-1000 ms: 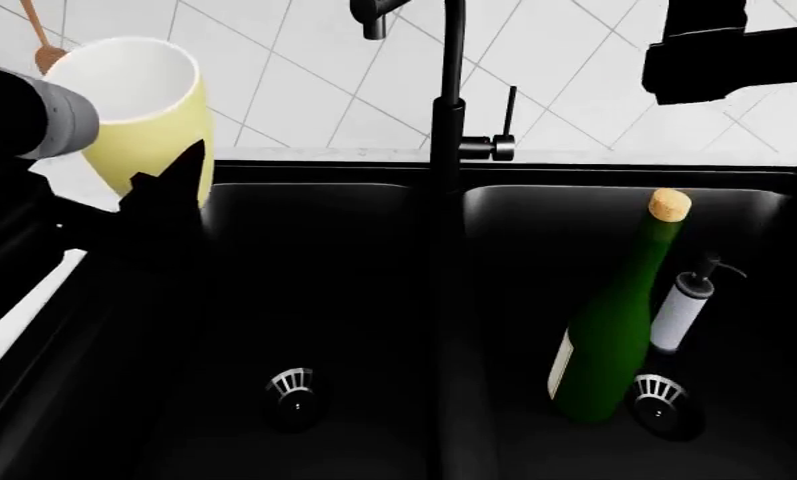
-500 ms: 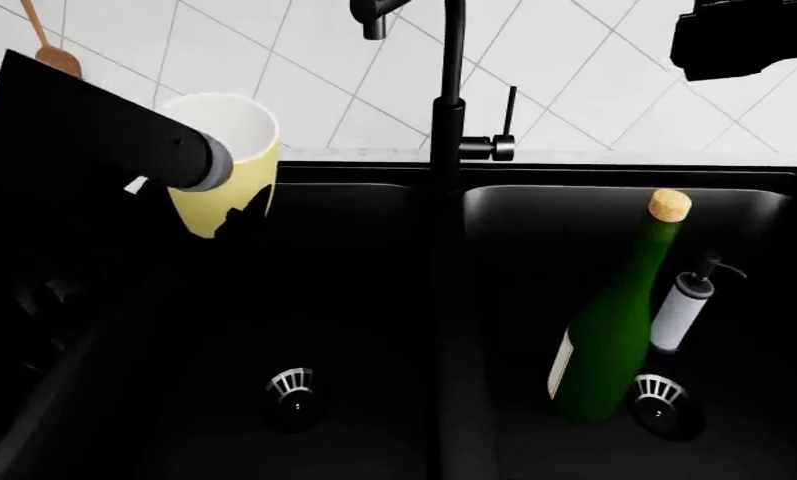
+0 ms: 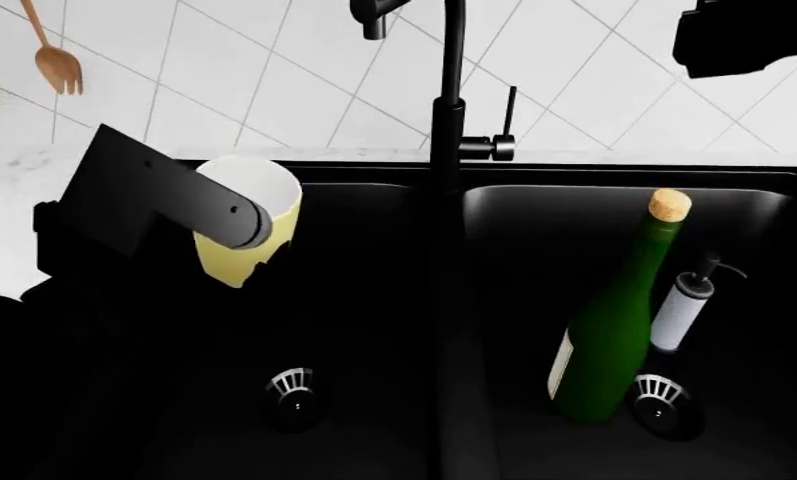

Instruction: Pick the cup and bottle and place them in the sink. Then turn on the water.

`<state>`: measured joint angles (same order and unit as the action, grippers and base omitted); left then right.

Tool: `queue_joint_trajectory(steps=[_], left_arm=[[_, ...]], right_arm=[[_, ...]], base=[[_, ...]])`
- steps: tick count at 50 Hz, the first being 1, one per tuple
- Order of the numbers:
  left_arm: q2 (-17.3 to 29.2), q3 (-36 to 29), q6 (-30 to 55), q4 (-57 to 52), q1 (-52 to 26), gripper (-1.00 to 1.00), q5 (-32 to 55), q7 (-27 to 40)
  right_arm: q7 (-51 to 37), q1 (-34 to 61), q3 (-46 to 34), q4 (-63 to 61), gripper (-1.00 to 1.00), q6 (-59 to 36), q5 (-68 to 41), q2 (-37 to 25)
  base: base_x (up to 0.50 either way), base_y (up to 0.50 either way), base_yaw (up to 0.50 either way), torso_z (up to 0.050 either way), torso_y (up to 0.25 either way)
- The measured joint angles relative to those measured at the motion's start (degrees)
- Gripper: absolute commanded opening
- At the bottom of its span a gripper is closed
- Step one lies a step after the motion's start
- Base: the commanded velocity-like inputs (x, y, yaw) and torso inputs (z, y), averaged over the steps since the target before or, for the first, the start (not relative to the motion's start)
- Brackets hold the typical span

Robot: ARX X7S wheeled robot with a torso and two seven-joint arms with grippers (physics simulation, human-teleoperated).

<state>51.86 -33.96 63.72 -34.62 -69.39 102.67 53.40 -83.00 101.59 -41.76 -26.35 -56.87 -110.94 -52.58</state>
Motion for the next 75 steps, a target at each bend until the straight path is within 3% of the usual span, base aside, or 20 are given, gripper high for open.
queue_joint_trajectory(steps=[37, 75], left_arm=[[-3.5, -5.3, -1.9, 4.1, 9.1, -1.00, -15.5, -9.5], [-4.2, -9.0, -3.6, 6.2, 13.8, -1.00, -21.8, -13.0]], right_arm=[[0.9, -0.4, -1.2, 0.0, 1.00, 0.6, 0.9, -0.1], [1.2, -0.8, -2.2, -0.4, 1.00, 1.2, 1.0, -0.7]], base=[[0.00, 0.00, 0.00, 0.000, 0.001], [0.00, 0.00, 0.00, 0.000, 0.000]])
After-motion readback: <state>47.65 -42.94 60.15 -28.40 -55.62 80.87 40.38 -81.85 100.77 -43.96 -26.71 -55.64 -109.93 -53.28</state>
